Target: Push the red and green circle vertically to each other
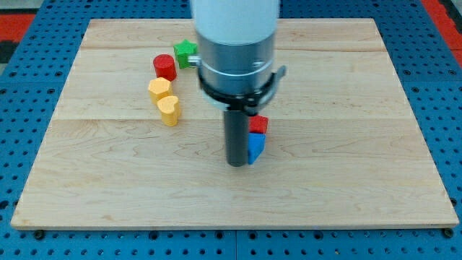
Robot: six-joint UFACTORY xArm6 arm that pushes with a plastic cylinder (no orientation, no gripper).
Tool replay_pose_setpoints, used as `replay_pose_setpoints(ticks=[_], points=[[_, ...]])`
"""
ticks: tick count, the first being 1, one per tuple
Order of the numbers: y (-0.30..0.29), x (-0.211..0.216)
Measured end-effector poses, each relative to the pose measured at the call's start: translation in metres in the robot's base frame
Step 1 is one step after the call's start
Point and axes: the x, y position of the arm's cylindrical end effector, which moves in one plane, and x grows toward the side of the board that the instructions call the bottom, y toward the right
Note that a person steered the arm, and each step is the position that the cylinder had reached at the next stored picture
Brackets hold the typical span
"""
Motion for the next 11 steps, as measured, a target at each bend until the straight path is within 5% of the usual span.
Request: replay_pose_setpoints(ticks=[2, 3, 5, 6, 11], points=[[-0.008, 0.002], [-0.077, -0.007], [-0.222, -0.104], [-0.248, -0.16], [-0.138, -0.202]])
